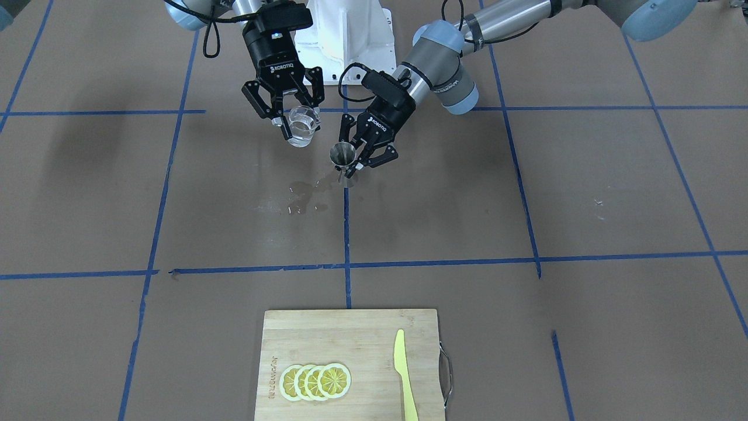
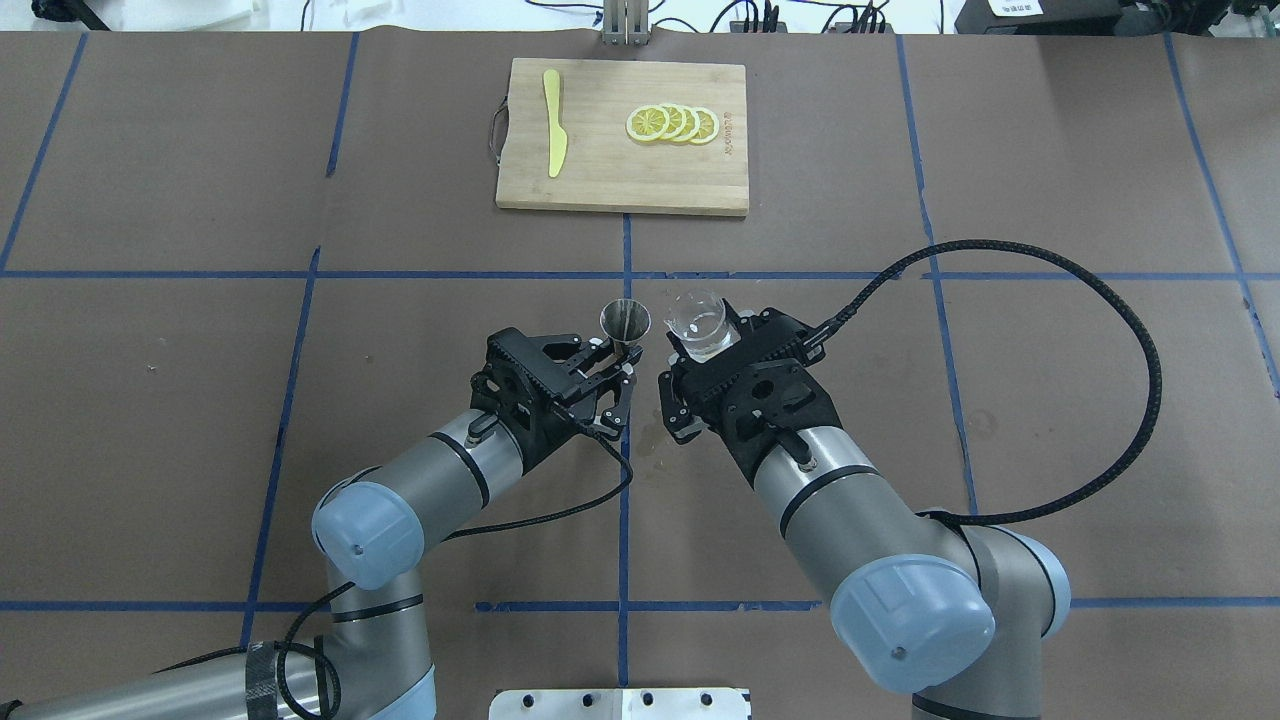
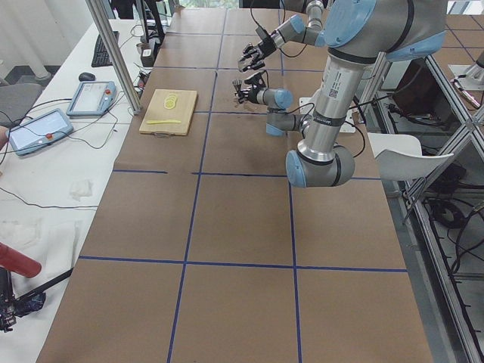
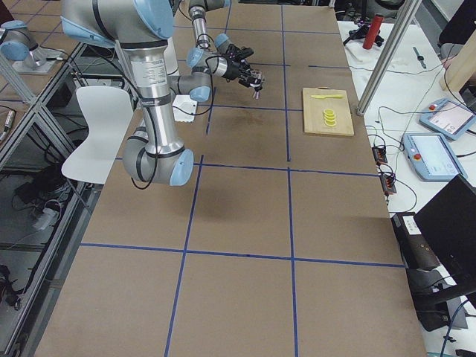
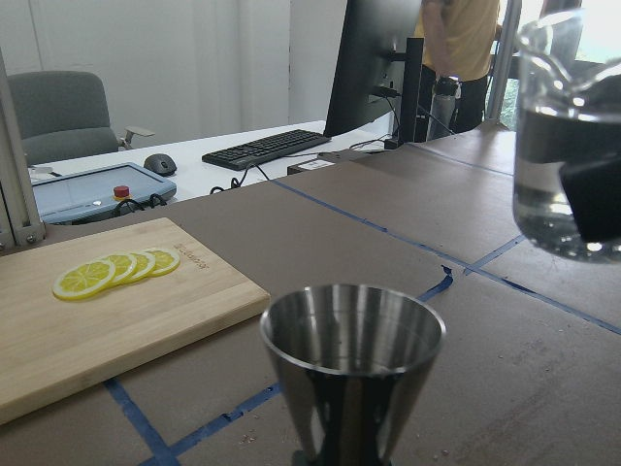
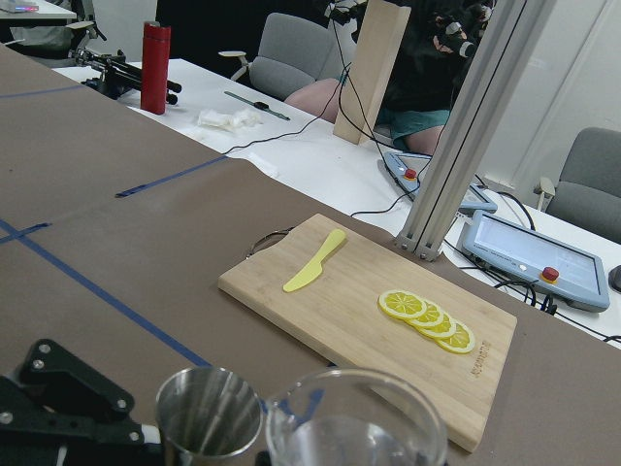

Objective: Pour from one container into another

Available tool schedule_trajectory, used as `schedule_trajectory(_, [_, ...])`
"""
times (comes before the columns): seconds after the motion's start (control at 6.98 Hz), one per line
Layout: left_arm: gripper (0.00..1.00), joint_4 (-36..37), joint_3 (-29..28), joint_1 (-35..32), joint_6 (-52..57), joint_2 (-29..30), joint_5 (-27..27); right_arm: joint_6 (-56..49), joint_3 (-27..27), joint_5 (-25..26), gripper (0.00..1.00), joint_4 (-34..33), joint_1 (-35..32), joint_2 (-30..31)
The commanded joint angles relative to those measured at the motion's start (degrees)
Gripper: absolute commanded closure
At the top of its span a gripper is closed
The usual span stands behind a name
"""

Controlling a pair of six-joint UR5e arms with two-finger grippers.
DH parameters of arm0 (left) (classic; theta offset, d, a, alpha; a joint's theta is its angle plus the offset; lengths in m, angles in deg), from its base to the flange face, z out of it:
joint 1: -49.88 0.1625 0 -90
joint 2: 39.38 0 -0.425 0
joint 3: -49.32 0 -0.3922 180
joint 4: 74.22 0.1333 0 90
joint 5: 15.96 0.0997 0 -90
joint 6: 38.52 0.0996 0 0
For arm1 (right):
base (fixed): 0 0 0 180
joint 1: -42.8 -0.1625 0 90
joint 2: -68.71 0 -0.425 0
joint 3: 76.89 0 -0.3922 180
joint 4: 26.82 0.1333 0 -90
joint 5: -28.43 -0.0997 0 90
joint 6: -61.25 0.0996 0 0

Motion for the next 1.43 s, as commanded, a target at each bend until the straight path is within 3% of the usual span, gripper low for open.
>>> schedule_trajectory(0.0, [1.0, -0.07, -0.02, 0.08, 0.79, 0.17, -0.52, 0.07, -0.05, -1.31, 0.78, -3.55, -0.6, -1.28])
schedule_trajectory(0.43, [1.0, -0.07, -0.02, 0.26, 2.99, 0.78, -0.52, -0.02, -0.14, -4.3, 0.78, -9.35, -2.44, -3.12])
schedule_trajectory(1.29, [1.0, -0.07, -0.37, 0.26, 2.99, 1.23, -0.61, -5.55, -4.96, -4.39, 0.78, -18.48, -2.36, -3.22])
